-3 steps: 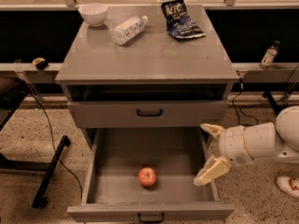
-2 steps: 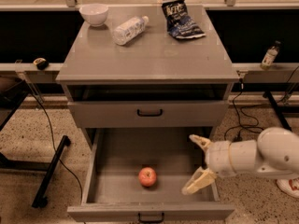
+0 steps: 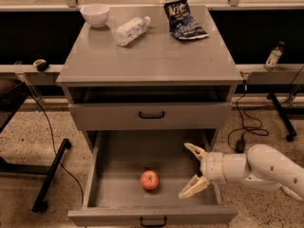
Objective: Pick apple from middle drawer and place on counter
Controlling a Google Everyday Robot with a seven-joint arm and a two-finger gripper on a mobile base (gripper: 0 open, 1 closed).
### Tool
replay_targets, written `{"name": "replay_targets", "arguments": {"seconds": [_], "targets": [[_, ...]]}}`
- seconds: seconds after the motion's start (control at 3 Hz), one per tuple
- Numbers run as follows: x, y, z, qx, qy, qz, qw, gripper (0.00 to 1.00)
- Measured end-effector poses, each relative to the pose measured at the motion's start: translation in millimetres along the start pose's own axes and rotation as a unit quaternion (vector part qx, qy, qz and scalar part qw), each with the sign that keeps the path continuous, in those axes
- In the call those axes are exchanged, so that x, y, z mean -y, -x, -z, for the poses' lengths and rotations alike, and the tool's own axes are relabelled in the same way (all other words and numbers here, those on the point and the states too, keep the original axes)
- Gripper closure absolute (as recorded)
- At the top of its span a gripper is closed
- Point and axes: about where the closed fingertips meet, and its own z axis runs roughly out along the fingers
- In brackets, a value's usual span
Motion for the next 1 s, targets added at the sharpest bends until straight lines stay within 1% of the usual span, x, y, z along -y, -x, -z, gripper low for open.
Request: {"name": "replay_targets", "arguments": {"seconds": [0.33,0.67,1.0], "targets": [[0,2,0,0.009,0.009,-0.001,0.9999,0.0],[-12,-9,-45,-0.005,0.024,0.017,0.9995,0.0],[-16,-36,-121,-0.009,0.012,0.02,0.9997,0.0]]}}
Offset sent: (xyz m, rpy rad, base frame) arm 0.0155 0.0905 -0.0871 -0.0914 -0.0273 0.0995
